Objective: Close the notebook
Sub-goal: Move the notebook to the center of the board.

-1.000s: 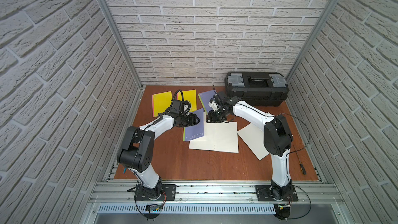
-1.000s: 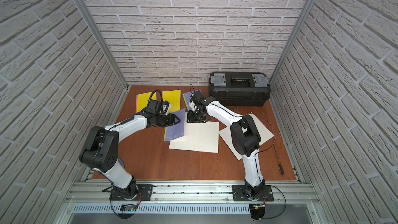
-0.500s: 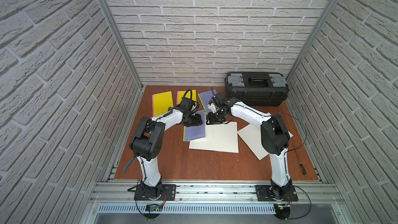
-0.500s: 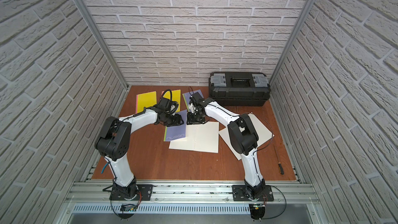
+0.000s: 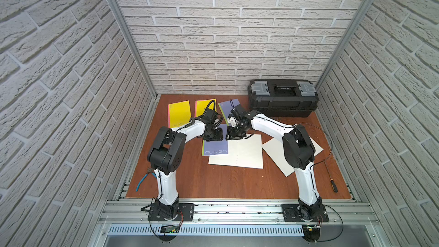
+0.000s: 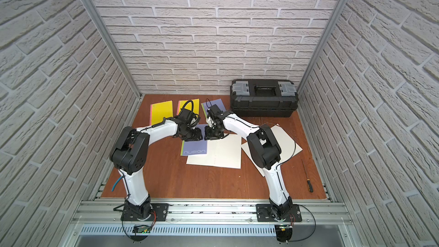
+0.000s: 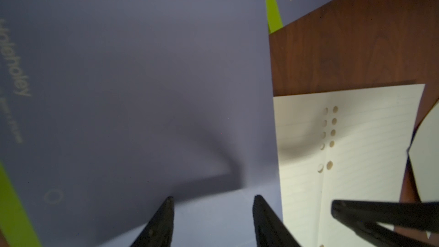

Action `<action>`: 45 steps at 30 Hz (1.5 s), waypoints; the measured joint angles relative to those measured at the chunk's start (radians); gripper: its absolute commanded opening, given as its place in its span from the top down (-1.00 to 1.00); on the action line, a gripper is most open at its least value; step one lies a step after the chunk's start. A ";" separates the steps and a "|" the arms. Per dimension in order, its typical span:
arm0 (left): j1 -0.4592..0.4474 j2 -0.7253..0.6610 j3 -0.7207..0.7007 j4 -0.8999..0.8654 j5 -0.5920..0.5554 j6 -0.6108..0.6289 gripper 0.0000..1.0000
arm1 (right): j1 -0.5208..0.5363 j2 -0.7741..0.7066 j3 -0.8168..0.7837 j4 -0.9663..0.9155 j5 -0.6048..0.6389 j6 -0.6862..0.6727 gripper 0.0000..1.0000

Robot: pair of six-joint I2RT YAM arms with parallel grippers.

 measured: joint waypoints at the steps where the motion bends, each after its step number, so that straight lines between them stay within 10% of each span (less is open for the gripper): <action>1: 0.000 0.000 0.000 0.000 -0.002 0.000 -0.05 | 0.002 0.006 0.000 0.004 -0.003 0.002 0.33; 45: 0.167 -0.214 -0.224 -0.016 -0.025 -0.017 -0.14 | 0.014 0.080 -0.011 0.059 -0.024 0.026 0.62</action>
